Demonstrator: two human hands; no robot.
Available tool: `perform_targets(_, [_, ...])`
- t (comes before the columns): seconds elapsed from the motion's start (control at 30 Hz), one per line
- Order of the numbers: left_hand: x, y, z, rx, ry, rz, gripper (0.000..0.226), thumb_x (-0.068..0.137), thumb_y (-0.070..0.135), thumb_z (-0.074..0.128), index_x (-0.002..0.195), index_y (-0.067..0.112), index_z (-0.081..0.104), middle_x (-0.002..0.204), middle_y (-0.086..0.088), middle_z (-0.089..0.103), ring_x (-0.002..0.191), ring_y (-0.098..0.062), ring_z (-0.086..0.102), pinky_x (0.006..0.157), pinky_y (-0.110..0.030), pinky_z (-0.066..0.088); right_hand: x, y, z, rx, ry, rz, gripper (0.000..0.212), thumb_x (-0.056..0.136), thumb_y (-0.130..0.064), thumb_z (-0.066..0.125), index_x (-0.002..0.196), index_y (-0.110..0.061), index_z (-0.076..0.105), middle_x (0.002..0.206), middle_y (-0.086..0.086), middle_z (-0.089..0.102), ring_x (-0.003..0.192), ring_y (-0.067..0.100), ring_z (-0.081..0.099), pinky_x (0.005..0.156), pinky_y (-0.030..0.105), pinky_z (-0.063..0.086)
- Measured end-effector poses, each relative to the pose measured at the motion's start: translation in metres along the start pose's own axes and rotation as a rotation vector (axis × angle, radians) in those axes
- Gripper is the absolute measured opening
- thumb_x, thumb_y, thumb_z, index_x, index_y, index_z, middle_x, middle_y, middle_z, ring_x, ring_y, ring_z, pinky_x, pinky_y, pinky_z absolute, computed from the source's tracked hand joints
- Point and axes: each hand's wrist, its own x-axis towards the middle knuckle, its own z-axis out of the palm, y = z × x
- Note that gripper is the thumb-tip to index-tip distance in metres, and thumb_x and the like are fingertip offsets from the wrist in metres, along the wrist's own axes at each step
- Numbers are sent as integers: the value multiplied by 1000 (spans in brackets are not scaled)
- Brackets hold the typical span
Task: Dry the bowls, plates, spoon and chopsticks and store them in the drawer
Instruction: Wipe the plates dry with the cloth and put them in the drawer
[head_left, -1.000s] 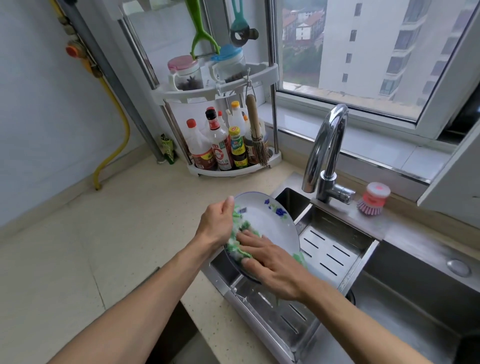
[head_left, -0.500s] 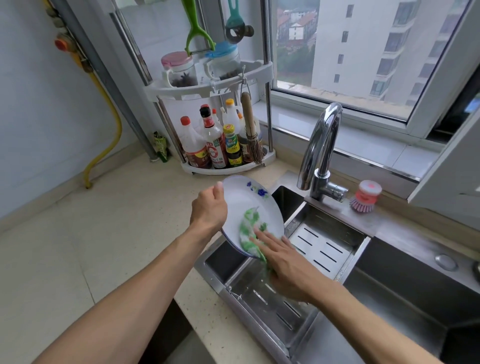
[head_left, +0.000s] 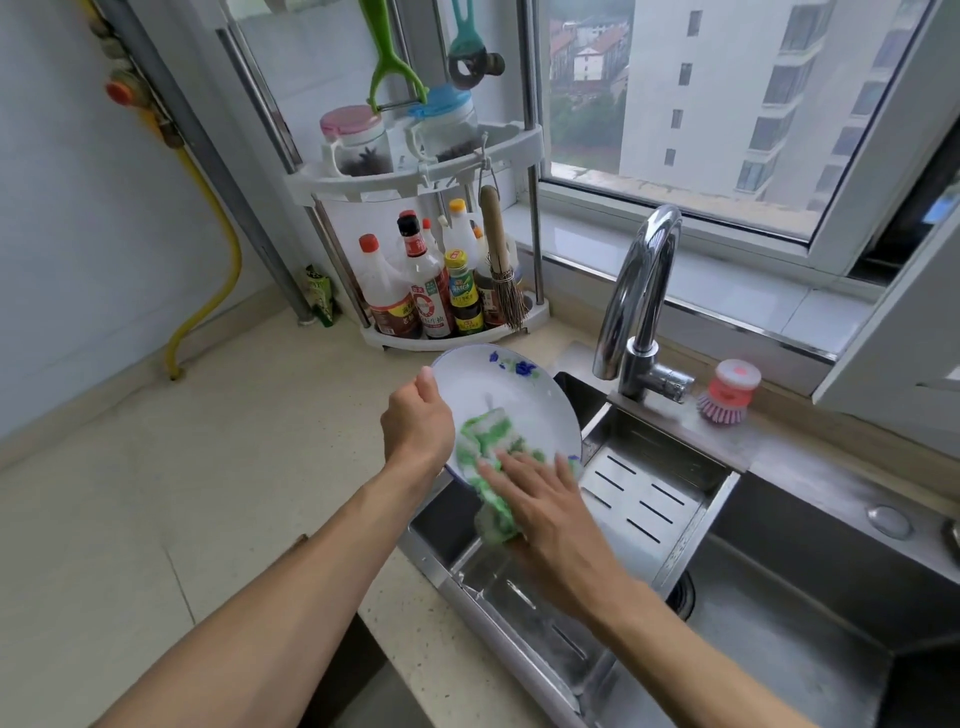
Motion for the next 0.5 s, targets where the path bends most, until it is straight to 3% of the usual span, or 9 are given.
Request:
perform_targets(0.07, [1, 0, 0, 15, -79, 43, 49, 107, 41, 28, 69, 14, 43, 72, -4, 49, 74, -27, 47, 68, -37, 35, -1, 3, -4, -10, 56, -89, 51, 84, -22, 63, 136, -20, 60, 131, 9, 65, 116, 30, 63, 97, 45, 52])
perform_targets(0.13, [7, 2, 0, 6, -141, 42, 47, 105, 43, 33, 72, 13, 48, 72, -5, 54, 74, -31, 55, 66, -39, 45, 0, 10, -9, -83, 136, -100, 44, 79, -9, 68, 123, -15, 69, 111, 7, 71, 95, 29, 66, 73, 36, 60])
perform_targets(0.2, [9, 3, -1, -44, -161, -13, 33, 99, 43, 46, 81, 17, 56, 83, -6, 64, 84, -33, 66, 72, -41, 55, 4, 8, -11, -157, 218, -74, 31, 77, -5, 67, 106, -12, 72, 89, 5, 66, 75, 26, 61, 54, 34, 54])
perform_targets(0.27, [-1, 4, -1, -179, -232, -92, 21, 86, 34, 66, 100, 20, 61, 100, -7, 70, 91, -29, 69, 81, -46, 60, 12, -1, -11, -163, 297, -16, 26, 79, -9, 49, 94, -12, 71, 78, 4, 60, 68, 26, 55, 45, 35, 47])
perform_targets(0.33, [-19, 4, 8, -359, -284, -140, 41, 81, 15, 67, 120, 21, 57, 111, -7, 69, 97, -26, 69, 84, -46, 60, 21, -9, -9, -119, 334, 65, 30, 74, -10, 42, 90, -13, 67, 76, 4, 58, 68, 27, 54, 42, 35, 44])
perform_targets(0.4, [-31, 4, 13, -404, -200, -119, 48, 87, 5, 55, 131, 25, 50, 115, -3, 66, 101, -24, 66, 86, -44, 60, 27, -14, -7, -64, 313, 63, 32, 71, -10, 41, 90, -13, 67, 79, 3, 59, 71, 28, 54, 46, 37, 46])
perform_targets(0.5, [-17, 0, 9, -244, -103, -63, 49, 89, 9, 43, 135, 26, 49, 121, -7, 63, 107, -30, 60, 93, -48, 54, 33, -5, -20, 193, -9, -49, 20, 84, -11, 50, 91, -17, 68, 85, -1, 62, 76, 23, 57, 61, 35, 50])
